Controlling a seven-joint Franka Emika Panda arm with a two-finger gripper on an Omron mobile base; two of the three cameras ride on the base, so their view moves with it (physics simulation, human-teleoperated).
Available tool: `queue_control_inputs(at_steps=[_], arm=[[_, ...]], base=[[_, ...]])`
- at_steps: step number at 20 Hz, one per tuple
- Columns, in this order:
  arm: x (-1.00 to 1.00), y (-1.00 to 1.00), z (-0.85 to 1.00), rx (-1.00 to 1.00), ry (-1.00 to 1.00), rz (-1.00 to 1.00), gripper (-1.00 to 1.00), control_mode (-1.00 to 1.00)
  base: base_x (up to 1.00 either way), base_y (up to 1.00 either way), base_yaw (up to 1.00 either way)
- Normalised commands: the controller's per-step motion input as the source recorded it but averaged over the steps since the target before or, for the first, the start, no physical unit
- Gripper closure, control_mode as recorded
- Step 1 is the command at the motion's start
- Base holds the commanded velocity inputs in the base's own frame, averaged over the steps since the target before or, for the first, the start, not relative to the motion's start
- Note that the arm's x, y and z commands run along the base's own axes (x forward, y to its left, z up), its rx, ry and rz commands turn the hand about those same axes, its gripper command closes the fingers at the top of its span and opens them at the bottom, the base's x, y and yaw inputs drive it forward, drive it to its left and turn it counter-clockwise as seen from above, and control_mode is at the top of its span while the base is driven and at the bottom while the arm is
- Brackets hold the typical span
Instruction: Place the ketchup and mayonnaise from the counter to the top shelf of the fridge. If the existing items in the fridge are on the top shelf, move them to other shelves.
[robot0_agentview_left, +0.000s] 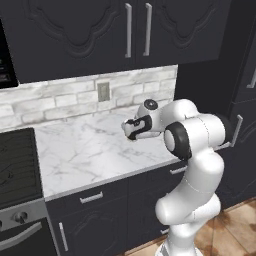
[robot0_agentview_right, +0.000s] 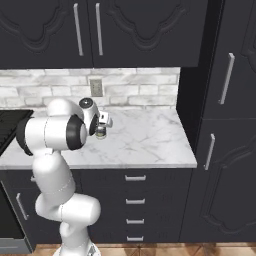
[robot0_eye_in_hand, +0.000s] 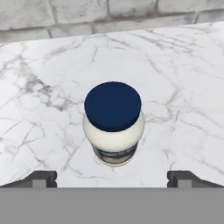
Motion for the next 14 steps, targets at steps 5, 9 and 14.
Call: queue_control_inputs(at_steps=[5, 9, 14], arm=[[0.19, 0.02, -0.12, 0.0, 0.0, 0.0, -1.0, -1.0], [0.23, 0.01, -0.11, 0.0, 0.0, 0.0, -1.0, -1.0], [0.18, 0.01, -0.08, 0.0, 0.0, 0.0, -1.0, -1.0]], base=[[0.0, 0.0, 0.0], [0.0, 0.0, 0.0], [0.0, 0.0, 0.0]])
